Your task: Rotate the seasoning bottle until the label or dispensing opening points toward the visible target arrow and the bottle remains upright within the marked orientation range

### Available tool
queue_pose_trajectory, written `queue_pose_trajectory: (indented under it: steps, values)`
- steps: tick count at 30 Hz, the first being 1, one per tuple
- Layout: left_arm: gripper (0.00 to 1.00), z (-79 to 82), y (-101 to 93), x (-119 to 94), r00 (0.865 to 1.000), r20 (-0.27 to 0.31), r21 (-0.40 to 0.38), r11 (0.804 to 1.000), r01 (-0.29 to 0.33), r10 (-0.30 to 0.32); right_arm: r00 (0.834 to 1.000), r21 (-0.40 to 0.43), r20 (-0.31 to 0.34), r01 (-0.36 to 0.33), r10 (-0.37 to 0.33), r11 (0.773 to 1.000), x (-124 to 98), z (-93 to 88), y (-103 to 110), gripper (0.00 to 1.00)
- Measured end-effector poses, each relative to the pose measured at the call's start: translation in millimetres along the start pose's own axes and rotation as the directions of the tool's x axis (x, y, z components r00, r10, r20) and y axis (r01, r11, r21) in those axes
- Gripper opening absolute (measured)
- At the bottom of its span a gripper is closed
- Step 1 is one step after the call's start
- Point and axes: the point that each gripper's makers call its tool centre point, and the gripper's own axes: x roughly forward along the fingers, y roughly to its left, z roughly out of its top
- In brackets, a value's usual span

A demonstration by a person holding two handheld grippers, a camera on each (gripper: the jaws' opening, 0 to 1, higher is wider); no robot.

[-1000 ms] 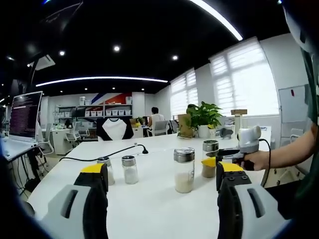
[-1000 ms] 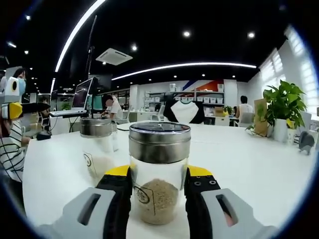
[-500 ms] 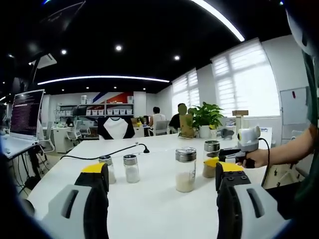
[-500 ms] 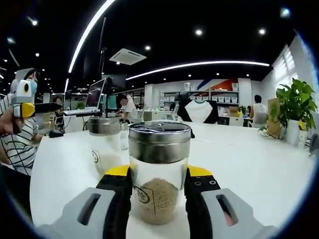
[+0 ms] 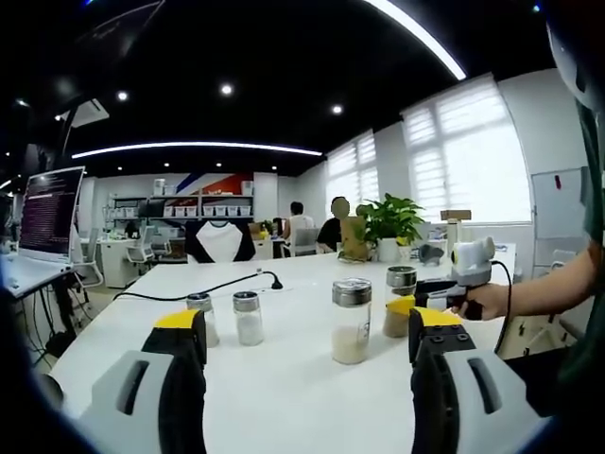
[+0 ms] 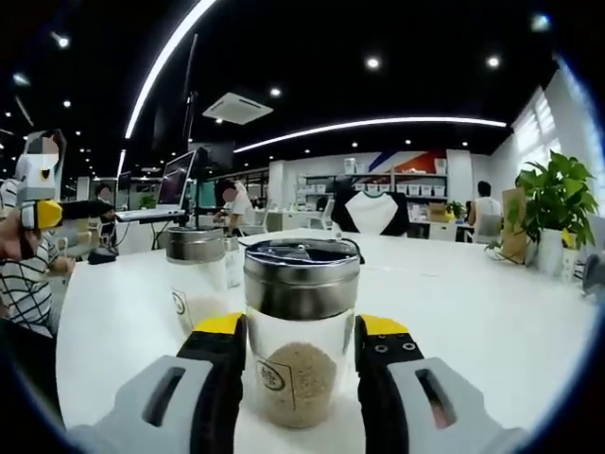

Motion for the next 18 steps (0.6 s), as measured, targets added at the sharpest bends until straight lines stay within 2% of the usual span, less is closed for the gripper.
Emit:
queue_pose_trajectory:
  steps: [3,6,9,12,15,18]
  values:
    - [0.93,-1.0,0.2,1,1.0,-0.001,-0.004,1.0,0.0,0.0,1.0,0.021,0.003,0.012,-0.012,1.0,-5,2.8,-2,0.47]
    - [0.93,-2.2,0.3,2,1.0,-0.001,-0.01,1.0,0.001,-0.001,0.998,0.004,-0.054,0.027,-0.027,1.0,-11,-5.2,-5,0.48]
    - [0.93,-3.8,0.1,3,1.0,0.0,-0.024,1.0,0.004,-0.004,0.998,0.005,-0.034,0.046,-0.046,0.999,-22,0.3,-6,0.5]
    - [0.93,-3.6,-1.3,4,1.0,0.002,-0.022,1.0,0.006,-0.006,0.996,-0.021,-0.06,0.068,-0.069,0.997,-33,0.7,-7,0.51]
    - [0.93,-5.0,-2.5,5,1.0,-0.003,-0.019,1.0,0.009,-0.009,0.994,-0.032,-0.055,0.095,-0.097,0.995,-44,5.7,-9,0.51]
    - [0.93,-5.6,-2.6,6,1.0,-0.004,-0.023,1.0,0.007,-0.007,0.989,0.018,-0.022,0.149,-0.149,0.989,-55,12.8,-14,0.55]
